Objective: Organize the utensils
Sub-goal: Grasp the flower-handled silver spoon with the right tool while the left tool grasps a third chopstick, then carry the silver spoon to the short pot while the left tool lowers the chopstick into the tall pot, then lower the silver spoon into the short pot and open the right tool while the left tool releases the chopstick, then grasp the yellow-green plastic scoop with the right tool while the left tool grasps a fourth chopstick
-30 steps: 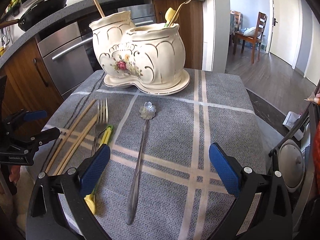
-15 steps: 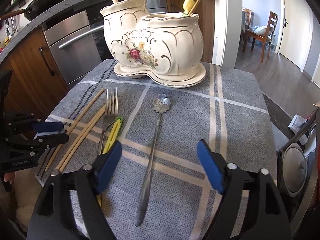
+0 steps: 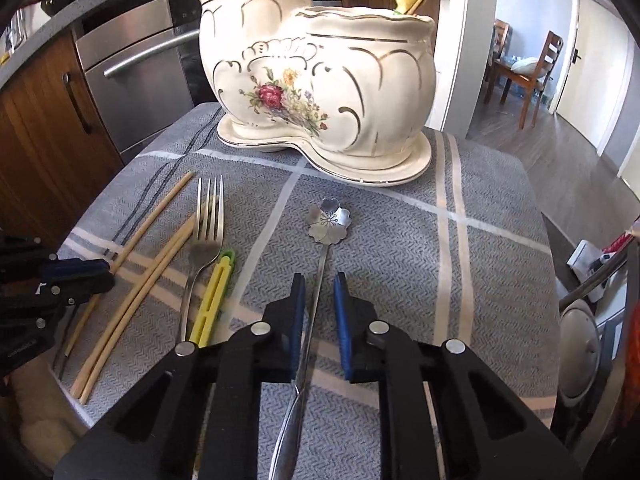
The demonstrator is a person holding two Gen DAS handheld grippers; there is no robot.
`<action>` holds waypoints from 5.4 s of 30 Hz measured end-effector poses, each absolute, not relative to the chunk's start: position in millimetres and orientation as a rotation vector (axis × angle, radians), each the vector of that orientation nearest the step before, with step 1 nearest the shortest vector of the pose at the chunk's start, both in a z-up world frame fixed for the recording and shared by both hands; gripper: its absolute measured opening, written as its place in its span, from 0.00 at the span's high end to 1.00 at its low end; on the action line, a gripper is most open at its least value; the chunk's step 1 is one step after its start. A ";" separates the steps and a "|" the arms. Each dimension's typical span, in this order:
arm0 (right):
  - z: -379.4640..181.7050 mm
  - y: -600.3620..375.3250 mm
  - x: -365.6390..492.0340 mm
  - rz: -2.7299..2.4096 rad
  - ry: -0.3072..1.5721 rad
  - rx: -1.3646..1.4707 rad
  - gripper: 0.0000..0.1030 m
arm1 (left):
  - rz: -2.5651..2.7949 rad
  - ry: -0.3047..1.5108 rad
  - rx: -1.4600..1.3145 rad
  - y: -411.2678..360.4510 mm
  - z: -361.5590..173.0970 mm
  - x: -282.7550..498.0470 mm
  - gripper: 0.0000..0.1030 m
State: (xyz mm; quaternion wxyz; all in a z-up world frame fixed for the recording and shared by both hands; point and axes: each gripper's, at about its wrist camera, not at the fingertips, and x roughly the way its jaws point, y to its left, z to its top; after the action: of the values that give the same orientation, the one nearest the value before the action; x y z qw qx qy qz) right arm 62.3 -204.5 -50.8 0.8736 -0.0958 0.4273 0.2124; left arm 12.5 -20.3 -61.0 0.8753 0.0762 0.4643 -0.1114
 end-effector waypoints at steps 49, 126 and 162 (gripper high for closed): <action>109.4 -260.3 62.9 0.491 0.248 0.122 0.99 | -0.255 0.364 -0.052 16.4 65.6 23.0 0.95; 51.7 -239.2 163.1 0.483 0.501 0.124 0.99 | -0.366 0.205 -0.182 -1.6 39.0 137.0 0.95; 77.1 -244.2 123.9 0.455 0.414 0.075 0.47 | -0.253 0.263 -0.086 7.3 51.4 77.8 0.60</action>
State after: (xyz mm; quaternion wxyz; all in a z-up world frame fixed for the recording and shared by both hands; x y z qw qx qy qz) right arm 123.9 -244.2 77.1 0.9523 0.0370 0.2036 0.2241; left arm 77.8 7.3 51.4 0.9825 -0.0425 0.1305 -0.1255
